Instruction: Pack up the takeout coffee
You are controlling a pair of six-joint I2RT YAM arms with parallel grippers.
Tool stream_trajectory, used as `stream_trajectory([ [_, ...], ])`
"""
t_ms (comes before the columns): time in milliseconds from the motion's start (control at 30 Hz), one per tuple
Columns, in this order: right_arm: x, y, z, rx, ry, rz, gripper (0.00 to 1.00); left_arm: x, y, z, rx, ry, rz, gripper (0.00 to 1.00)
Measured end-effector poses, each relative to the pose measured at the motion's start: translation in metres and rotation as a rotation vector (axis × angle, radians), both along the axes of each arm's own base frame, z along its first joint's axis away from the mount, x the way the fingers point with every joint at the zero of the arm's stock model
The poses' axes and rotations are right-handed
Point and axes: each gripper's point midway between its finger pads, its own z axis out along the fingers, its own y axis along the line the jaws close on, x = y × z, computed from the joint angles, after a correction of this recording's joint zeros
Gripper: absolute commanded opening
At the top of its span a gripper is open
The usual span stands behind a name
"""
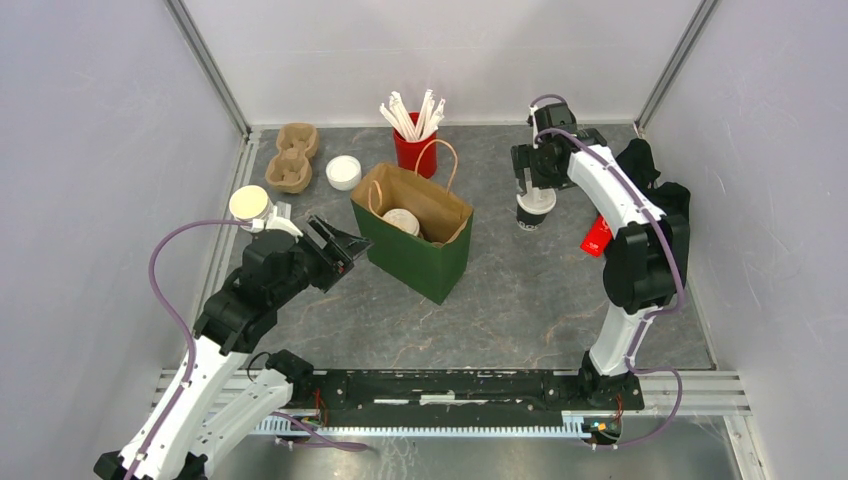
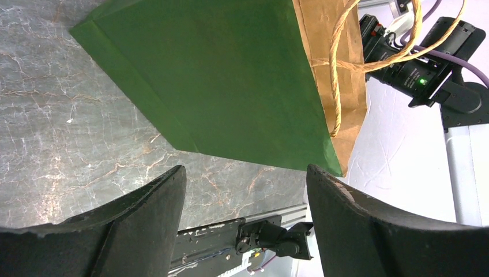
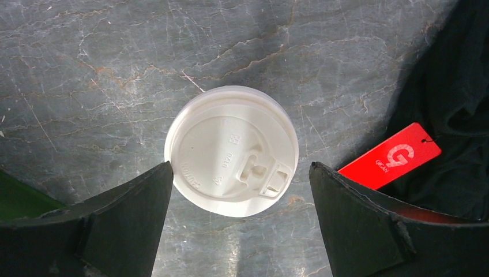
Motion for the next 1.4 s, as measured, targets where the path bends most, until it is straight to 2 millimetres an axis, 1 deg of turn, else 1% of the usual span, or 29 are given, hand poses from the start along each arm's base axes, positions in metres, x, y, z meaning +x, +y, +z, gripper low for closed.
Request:
stream_trajectory([
  [133, 0.001, 0.001, -0.002, 0.018, 0.007, 0.037, 0.96, 0.0, -0.001, -0.001, -0.001, 0.004, -0.005, 0.82],
  [300, 0.001, 0.007, -0.006, 0.044, 0.019, 0.079, 0.96, 0.0, -0.001, -0.001, -0.002, 0.004, -0.007, 0.83],
  [533, 0.002, 0.009, -0.008, 0.049, 0.023, 0.096, 0.92, 0.0, -0.001, -0.001, -0.002, 0.004, -0.007, 0.83],
  [633, 0.002, 0.008, -0.008, 0.041, 0.023, 0.096, 0.88, 0.0, -0.001, -0.001, -0.001, 0.005, -0.007, 0.83],
  [733, 0.002, 0.007, -0.009, 0.036, 0.026, 0.095, 0.85, 0.0, -0.001, -0.003, 0.001, 0.009, -0.007, 0.84],
  [1033, 0.003, 0.007, -0.014, 0.03, 0.027, 0.094, 0.8, 0.002, -0.003, -0.009, 0.012, 0.029, -0.008, 0.84],
  [1233, 0.003, 0.006, -0.015, 0.025, 0.007, 0.094, 0.78, 0.002, -0.003, -0.01, 0.014, 0.03, -0.008, 0.84],
  [1400, 0.003, 0.006, -0.016, 0.029, -0.018, 0.094, 0.78, 0.002, -0.002, -0.01, 0.015, 0.029, -0.009, 0.84],
])
